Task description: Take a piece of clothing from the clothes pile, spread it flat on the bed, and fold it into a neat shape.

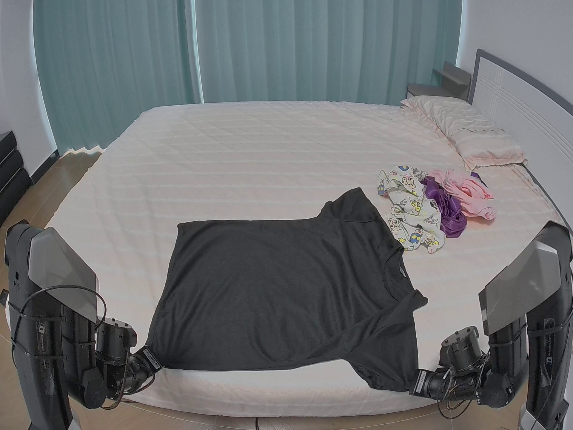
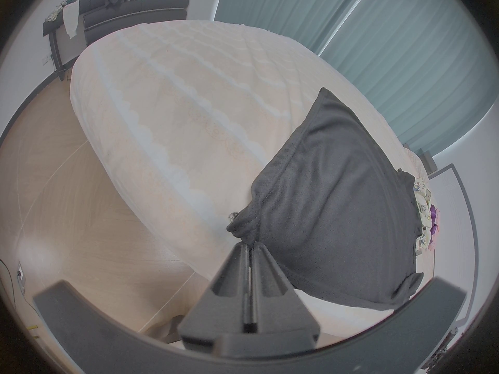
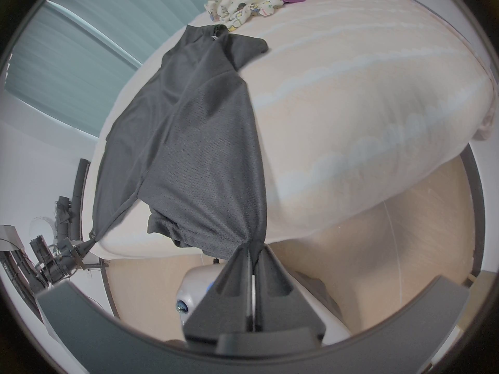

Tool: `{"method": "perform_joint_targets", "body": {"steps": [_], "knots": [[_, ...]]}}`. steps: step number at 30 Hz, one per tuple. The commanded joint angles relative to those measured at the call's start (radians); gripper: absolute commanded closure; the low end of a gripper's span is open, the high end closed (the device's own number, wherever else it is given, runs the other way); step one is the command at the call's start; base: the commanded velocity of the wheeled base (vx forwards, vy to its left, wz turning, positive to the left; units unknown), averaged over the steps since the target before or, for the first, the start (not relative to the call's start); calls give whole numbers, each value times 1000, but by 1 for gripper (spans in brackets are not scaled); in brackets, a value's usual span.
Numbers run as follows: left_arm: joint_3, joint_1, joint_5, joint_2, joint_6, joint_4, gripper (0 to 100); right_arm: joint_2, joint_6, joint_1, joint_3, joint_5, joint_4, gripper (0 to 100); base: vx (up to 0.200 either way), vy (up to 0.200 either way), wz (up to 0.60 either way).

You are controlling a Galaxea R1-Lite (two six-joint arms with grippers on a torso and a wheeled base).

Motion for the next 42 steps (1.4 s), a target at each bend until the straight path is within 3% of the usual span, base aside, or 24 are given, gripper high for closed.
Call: {"method": "perform_joint_targets", "body": {"steps": [1,5,14,18,28,33,42], "knots": [[15,-5,36,-32,10,-10,100,-134,-3,2,18,2,123,100,0,0,0],[15,-8,52,-47,17,-2,100,-186,-12,8,18,2,259,100,0,0,0],[15,-9,143,-47,109,4,100,-204,-12,60,18,-10,348,100,0,0,0],[15,-9,172,-49,126,48,100,-224,-11,100,18,-52,407,100,0,0,0],[16,-54,177,-72,126,126,100,-323,-11,176,18,-62,528,100,0,0,0],[15,-77,178,-130,118,229,100,-399,-11,219,18,-62,644,100,0,0,0],[15,-84,175,-187,117,350,100,-425,-11,222,18,-62,715,100,0,0,0]]}}
